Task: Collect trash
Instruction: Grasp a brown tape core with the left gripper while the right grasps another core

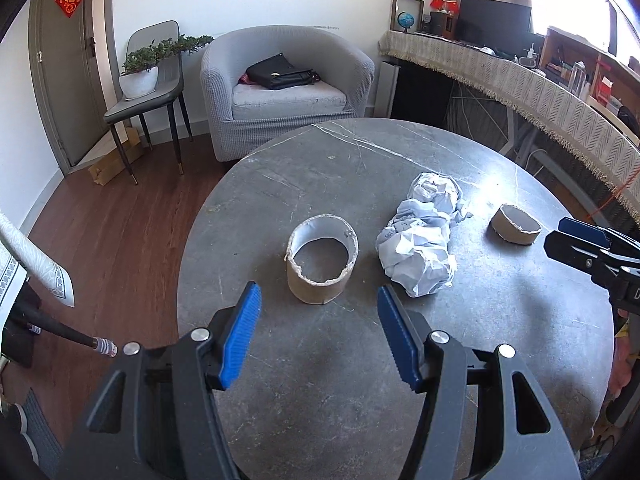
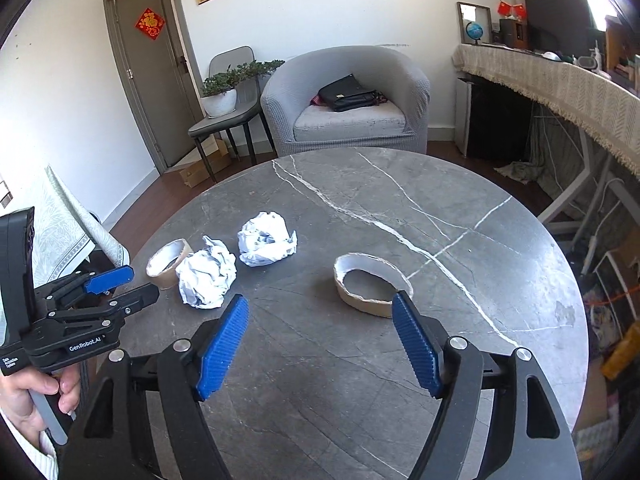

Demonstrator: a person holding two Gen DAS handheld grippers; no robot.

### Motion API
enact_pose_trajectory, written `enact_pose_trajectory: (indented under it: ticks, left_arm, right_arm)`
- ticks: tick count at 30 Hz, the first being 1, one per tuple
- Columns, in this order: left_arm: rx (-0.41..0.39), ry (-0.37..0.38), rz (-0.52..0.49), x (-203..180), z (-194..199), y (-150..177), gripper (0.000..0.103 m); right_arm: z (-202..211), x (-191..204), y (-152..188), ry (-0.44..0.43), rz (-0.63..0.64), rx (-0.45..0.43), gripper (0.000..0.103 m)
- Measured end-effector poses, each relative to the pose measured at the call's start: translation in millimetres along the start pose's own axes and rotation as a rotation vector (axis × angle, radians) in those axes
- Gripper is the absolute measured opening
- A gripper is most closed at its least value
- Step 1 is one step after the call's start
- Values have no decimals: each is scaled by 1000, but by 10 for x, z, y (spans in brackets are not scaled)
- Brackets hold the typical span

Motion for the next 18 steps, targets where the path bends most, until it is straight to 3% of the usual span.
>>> enact_pose_trajectory:
  ticks: [9, 18]
  left_arm:
    - [33, 9, 7, 40, -214, -111, 60]
    - [30, 39, 52, 79, -300, -174, 60]
  right_arm:
    - [-112, -175, 43, -6, -12, 44, 81]
    - [-214, -119, 87, -11, 63, 83, 81]
Point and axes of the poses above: each gripper's, at about its wrist camera, not at the fingertips, and z roughly against the way its jaws point, x to its left, y to its underside, the point moved 4 cm from there along -z, roughly the way its jaws point, and after that the axes turned 10 degrees about y, right-handed, at the moved point
